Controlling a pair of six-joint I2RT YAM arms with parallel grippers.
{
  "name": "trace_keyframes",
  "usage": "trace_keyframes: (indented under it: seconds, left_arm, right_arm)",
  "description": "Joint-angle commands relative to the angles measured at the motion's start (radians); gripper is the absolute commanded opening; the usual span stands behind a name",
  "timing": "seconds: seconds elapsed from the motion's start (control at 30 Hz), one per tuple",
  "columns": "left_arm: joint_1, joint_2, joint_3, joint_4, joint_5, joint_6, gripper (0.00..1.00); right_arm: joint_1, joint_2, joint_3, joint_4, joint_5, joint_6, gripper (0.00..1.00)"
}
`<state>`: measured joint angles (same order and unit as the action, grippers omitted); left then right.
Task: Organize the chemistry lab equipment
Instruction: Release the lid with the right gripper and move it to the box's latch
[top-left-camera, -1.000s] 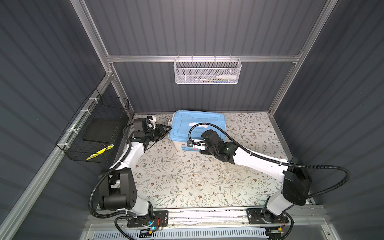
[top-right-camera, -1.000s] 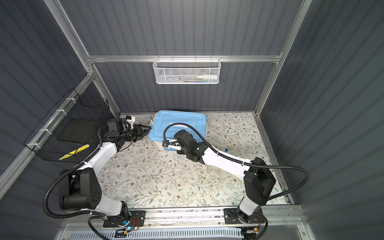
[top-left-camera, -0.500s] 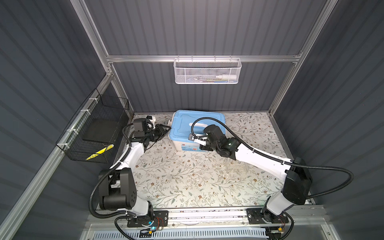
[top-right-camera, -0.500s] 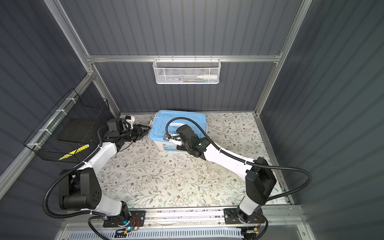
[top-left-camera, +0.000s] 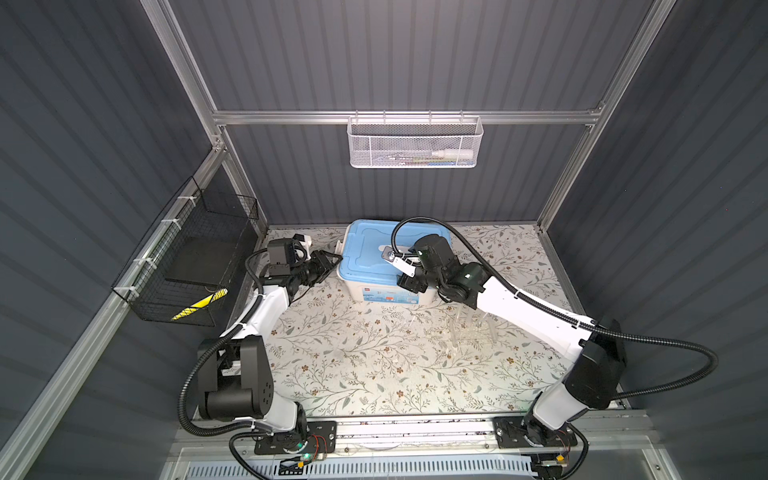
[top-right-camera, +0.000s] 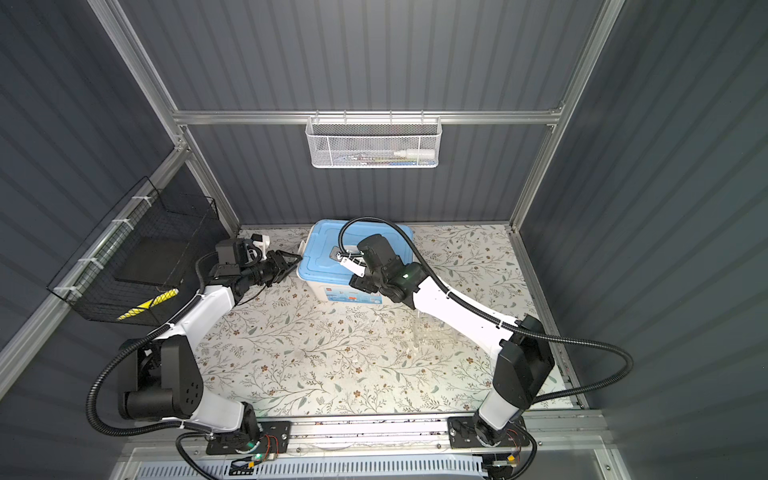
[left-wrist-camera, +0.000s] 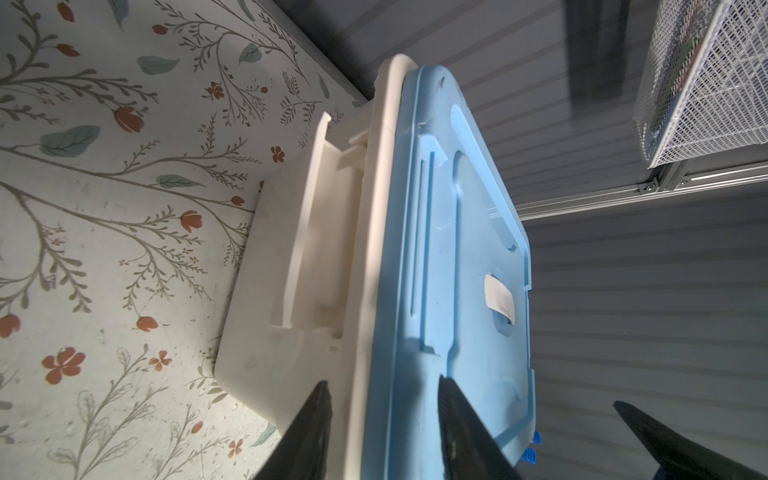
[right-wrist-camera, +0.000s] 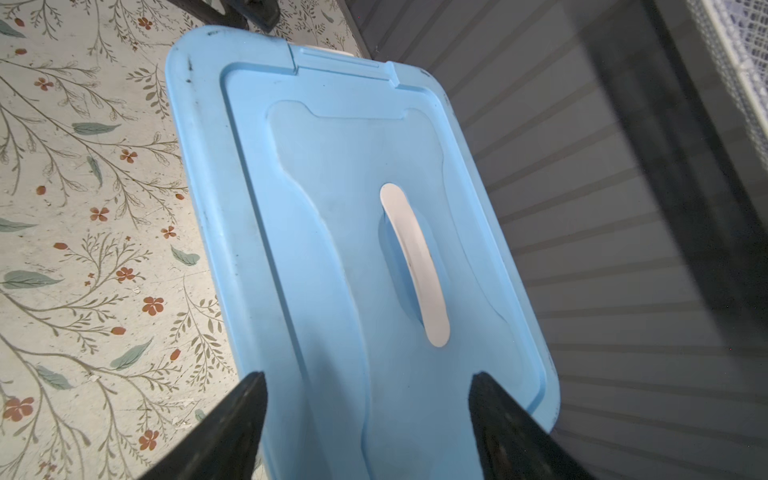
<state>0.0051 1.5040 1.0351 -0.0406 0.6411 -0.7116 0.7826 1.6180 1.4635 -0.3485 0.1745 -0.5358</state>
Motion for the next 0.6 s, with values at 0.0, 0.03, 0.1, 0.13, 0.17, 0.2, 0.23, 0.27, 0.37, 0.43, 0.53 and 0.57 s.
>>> trace_keyframes:
  seconds: [0.0,0.03,0.1,0.13,0.17,0.2,0.23,0.27,0.37,0.43,0.53,0.57]
  left_arm:
    - [-0.007,-0.005,0.028,-0.027,-0.012,0.031,0.48]
    - [-0.007,-0.004,0.031,-0.03,-0.013,0.034,0.49]
    - [-0.007,-0.003,0.039,-0.036,-0.015,0.039,0.52]
    - [-0.006,-0.002,0.042,-0.04,-0.017,0.04,0.53]
    - [-0.007,0.0,0.045,-0.042,-0.02,0.041,0.54]
    - [-0.007,0.001,0.047,-0.043,-0.021,0.042,0.55]
    - [-0.007,0.002,0.051,-0.043,-0.021,0.043,0.57]
    - [-0.007,0.003,0.054,-0.043,-0.021,0.044,0.58]
    - [-0.007,0.002,0.061,-0.044,-0.023,0.046,0.61]
    - [-0.007,0.001,0.065,-0.043,-0.023,0.052,0.63]
    - [-0.01,0.0,0.069,-0.045,-0.021,0.058,0.66]
    - [-0.013,-0.001,0.072,-0.046,-0.022,0.065,0.67]
  right_arm:
    - [-0.072,-0.048,0.054,-0.079,-0.078,0.209,0.79]
    - [-0.1,-0.051,0.062,-0.091,-0.106,0.261,0.79]
    - [-0.17,-0.065,0.066,-0.103,-0.176,0.363,0.78]
    - [-0.195,-0.072,0.062,-0.102,-0.208,0.399,0.77]
    - [-0.225,-0.081,0.052,-0.095,-0.245,0.436,0.77]
    - [-0.249,-0.088,0.041,-0.087,-0.271,0.469,0.77]
    - [-0.271,-0.09,0.035,-0.086,-0.287,0.497,0.77]
    - [-0.297,-0.088,0.032,-0.092,-0.306,0.53,0.77]
    - [-0.373,-0.065,0.033,-0.128,-0.374,0.609,0.74]
    - [-0.414,-0.046,0.032,-0.148,-0.423,0.665,0.72]
    - [-0.464,-0.021,0.021,-0.152,-0.487,0.734,0.69]
    - [-0.474,-0.013,0.018,-0.153,-0.499,0.748,0.68]
